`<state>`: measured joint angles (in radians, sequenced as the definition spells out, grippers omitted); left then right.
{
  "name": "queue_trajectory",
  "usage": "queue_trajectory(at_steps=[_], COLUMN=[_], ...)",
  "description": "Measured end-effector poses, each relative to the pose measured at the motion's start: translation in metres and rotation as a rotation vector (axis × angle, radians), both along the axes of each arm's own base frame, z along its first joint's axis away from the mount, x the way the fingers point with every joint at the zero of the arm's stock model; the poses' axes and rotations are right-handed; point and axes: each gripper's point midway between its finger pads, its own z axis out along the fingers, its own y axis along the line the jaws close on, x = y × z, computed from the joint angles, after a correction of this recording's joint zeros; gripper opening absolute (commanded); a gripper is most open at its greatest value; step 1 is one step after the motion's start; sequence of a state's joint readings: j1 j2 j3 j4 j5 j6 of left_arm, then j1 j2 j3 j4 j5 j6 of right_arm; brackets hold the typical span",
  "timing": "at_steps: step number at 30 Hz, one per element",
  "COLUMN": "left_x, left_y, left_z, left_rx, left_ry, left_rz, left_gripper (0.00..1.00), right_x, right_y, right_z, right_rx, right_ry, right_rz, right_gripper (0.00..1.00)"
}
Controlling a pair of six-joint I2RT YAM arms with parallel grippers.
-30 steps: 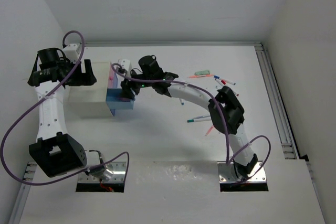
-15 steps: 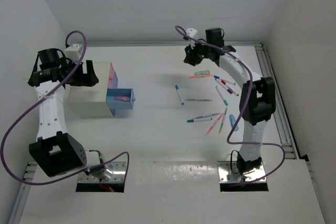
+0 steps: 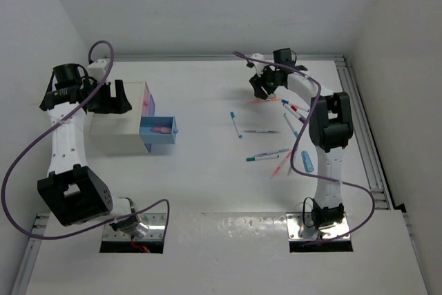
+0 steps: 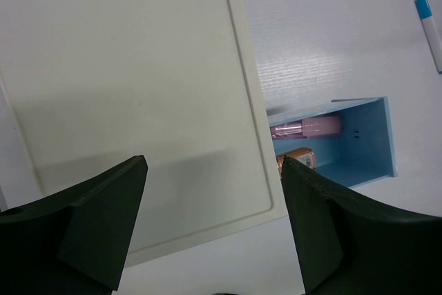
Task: Sort the stationery into containers
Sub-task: Pick up the pen from the center of the board.
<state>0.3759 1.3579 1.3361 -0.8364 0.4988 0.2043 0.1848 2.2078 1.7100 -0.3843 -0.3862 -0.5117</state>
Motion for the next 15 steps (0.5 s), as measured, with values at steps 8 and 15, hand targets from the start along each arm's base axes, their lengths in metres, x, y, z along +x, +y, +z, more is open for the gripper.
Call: queue_trajectory(at_steps=[8, 15], left_x=[0.0, 0.0], left_y=[0.0, 0.002], left_z=[-0.001, -0.002], left_rx=[-0.002, 0.005], left_ry=[0.004, 0.007], left_rz=[0.003, 0.009], left_gripper=[0.85, 0.85], right_x=[0.022, 0.029], right_y=[0.006, 0.009], right_z=[-0.014, -0.04], right_rx=[-0.064, -0.15], right_ry=[-0.059, -0.07], right_rz=[-0.027, -0.014], right_gripper=[0.62, 0.62])
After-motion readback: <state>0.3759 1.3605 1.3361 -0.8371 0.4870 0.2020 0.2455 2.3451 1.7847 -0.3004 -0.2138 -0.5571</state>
